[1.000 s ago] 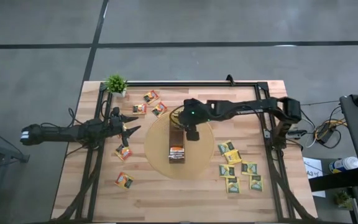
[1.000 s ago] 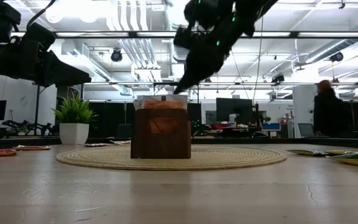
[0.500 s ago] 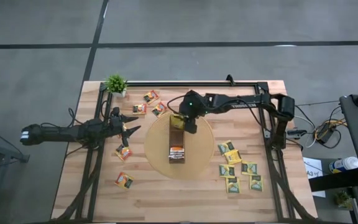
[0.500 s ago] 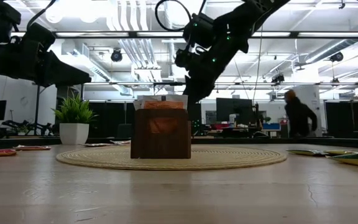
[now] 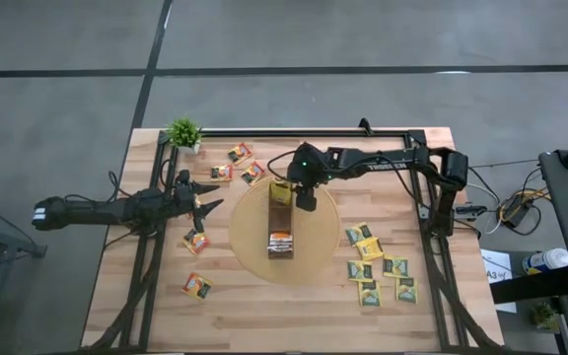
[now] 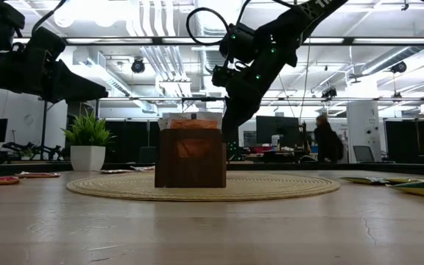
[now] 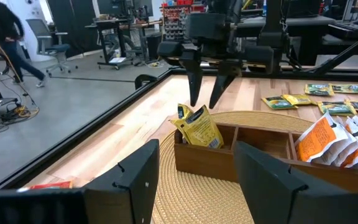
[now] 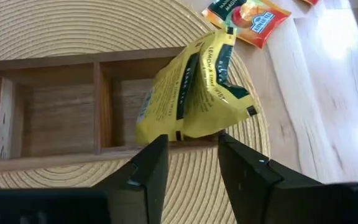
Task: Pick & Place Tea
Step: Put the yellow tea bag into the top section of the wooden organizer
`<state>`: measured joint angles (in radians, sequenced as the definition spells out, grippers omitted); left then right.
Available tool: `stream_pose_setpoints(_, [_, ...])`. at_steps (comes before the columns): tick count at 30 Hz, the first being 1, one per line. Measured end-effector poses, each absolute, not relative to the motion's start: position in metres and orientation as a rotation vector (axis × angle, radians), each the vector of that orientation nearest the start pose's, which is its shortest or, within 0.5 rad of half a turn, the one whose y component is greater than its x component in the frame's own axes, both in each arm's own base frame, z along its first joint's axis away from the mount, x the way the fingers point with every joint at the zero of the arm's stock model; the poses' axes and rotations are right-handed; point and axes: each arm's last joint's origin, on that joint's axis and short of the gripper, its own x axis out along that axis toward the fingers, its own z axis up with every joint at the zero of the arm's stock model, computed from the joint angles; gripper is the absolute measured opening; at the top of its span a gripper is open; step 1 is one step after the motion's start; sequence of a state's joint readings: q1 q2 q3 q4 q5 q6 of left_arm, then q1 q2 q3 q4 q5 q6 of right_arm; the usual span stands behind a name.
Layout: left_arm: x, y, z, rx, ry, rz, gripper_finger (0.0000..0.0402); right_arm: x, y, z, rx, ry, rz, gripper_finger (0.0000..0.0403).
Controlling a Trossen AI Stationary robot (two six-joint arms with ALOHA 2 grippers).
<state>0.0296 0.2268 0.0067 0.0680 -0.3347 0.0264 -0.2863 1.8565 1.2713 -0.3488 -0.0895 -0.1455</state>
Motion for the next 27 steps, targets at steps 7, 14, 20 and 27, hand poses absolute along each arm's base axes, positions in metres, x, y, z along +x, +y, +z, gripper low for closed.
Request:
stream_pose_setpoints(7, [0.1086,0.0128,0.1535,0.049,0.156,0.362,0.0202,0.3773,-0.1061,0.1956,0.061,0.875,-0.047,0.0111])
stream_pose_setpoints(14, [0.1086,0.0128,0.1535,0.049,0.156,0.362,0.0202,0.3757,-0.1058,0.1927,0.072,0.883,-0.048,0.0088])
stream_pose_setpoints(20, [0.1086,0.0128,0.1536,0.049,0.156,0.362,0.0202,0.3755,-0.1058,0.1923,0.066,0.884,-0.045,0.0063])
stream_pose_setpoints(27, [0.1086,0.0129,0.1536,0.049,0.156,0.363,0.0202,0.3755,-0.1061,0.1922,0.004,0.887,-0.028,0.0017])
